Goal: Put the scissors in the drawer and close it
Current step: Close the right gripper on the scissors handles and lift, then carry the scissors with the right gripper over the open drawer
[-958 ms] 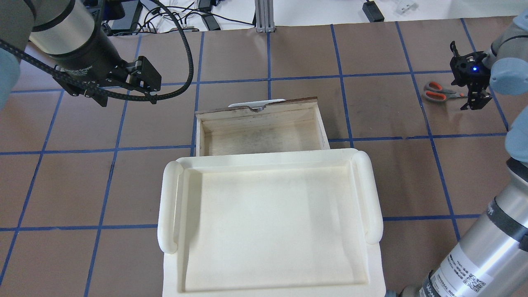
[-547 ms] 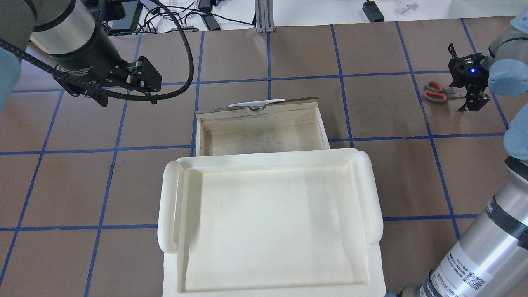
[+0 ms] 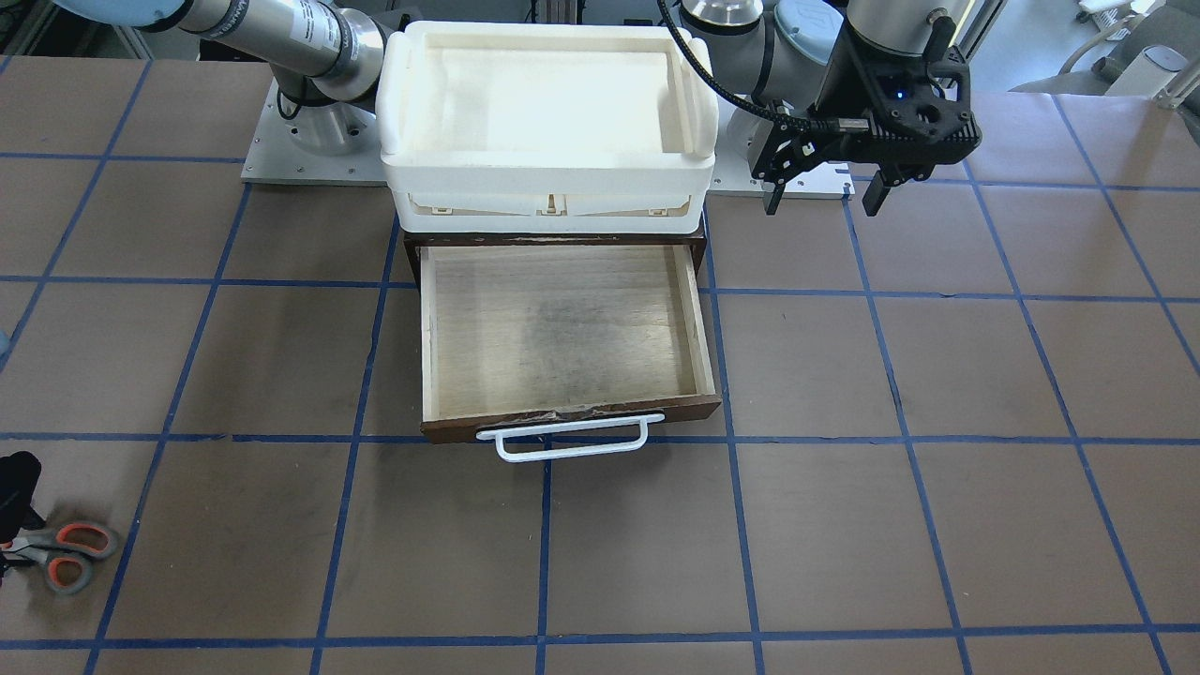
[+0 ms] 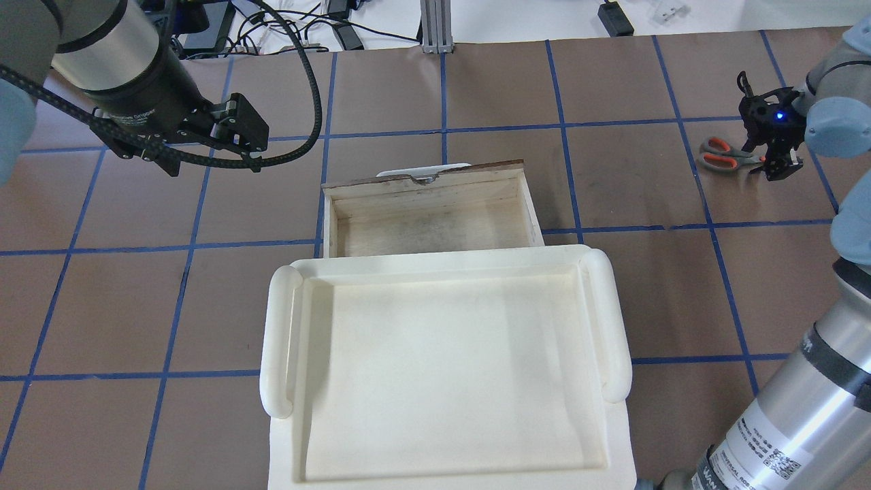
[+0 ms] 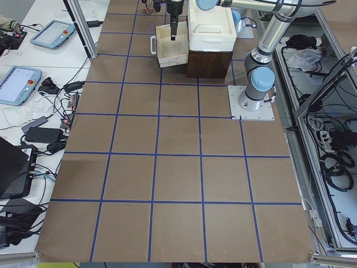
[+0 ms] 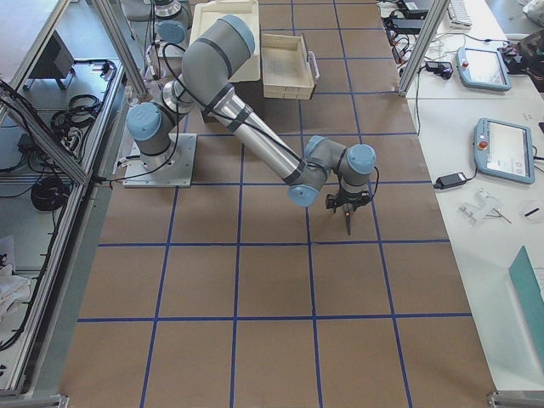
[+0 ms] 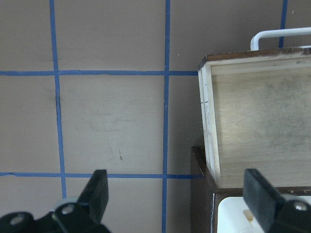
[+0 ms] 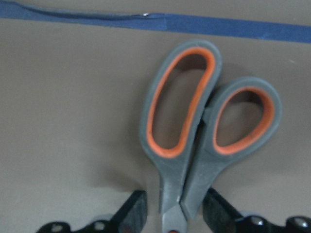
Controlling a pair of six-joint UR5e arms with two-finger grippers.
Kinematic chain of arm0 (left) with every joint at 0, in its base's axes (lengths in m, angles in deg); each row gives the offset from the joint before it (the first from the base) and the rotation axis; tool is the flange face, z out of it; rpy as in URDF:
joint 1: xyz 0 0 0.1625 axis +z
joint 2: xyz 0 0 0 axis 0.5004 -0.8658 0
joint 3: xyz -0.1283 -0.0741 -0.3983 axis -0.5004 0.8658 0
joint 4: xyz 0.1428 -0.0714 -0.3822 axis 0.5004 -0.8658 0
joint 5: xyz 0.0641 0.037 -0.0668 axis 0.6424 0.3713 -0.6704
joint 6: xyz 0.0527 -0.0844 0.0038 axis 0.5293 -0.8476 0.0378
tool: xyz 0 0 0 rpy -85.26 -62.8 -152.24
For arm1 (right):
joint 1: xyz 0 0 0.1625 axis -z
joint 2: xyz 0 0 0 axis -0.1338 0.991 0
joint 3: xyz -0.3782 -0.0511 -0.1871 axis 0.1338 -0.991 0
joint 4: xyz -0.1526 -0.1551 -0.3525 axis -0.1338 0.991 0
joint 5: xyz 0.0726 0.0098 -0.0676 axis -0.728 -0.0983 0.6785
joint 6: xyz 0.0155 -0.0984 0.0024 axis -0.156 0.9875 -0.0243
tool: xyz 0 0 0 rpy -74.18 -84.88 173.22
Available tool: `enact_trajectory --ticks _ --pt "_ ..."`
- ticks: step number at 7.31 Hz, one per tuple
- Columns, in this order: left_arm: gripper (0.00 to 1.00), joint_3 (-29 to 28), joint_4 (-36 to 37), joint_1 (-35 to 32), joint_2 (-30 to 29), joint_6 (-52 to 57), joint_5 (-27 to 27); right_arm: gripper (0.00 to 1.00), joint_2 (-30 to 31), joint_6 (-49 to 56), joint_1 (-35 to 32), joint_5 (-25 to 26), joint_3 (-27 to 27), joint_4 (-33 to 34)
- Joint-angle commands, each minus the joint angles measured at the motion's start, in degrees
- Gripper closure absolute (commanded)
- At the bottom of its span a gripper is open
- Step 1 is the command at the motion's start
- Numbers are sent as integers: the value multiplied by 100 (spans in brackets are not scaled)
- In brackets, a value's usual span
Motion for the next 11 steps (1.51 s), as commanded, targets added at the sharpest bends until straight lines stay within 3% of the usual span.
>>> enact_trajectory --ticks 1,4,6,7,9,11 --pt "0 2 13 -20 1 0 -7 100 19 179 -36 -4 -112 -38" --pt "0 2 13 -29 1 0 -15 100 360 187 -123 -13 -122 -152" --pt "0 2 13 -29 1 0 -7 100 816 153 -403 -13 -113 -677" --pt "0 2 13 -29 10 0 2 100 1106 83 -622 -13 -113 -1106" --pt "0 2 -4 -29 18 0 2 100 1371 -452 -1184 14 -69 -1321" --pt "0 2 -4 -29 27 0 11 100 1800 -1442 -1930 110 -60 -1793"
